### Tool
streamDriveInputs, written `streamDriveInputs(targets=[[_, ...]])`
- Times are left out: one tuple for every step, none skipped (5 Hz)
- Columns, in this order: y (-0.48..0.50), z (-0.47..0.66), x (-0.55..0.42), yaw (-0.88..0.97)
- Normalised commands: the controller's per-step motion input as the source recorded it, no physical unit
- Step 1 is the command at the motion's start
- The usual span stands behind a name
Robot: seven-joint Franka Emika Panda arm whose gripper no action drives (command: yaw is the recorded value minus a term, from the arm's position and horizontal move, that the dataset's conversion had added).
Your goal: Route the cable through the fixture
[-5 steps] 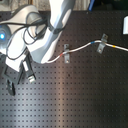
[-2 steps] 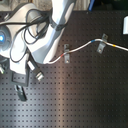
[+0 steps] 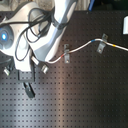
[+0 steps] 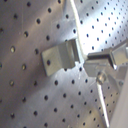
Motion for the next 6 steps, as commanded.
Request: streamDriveInputs(targets=[[-0.45, -0.18, -0.196, -0.09], [0.166, -0.03, -0.119, 0.0], [0.345, 0.0, -0.038, 0.0], [0.001, 0.19, 0.002, 0.02], [0.0, 0.33, -0.02, 0.01], [0.157, 0.19, -0.056, 0.0]])
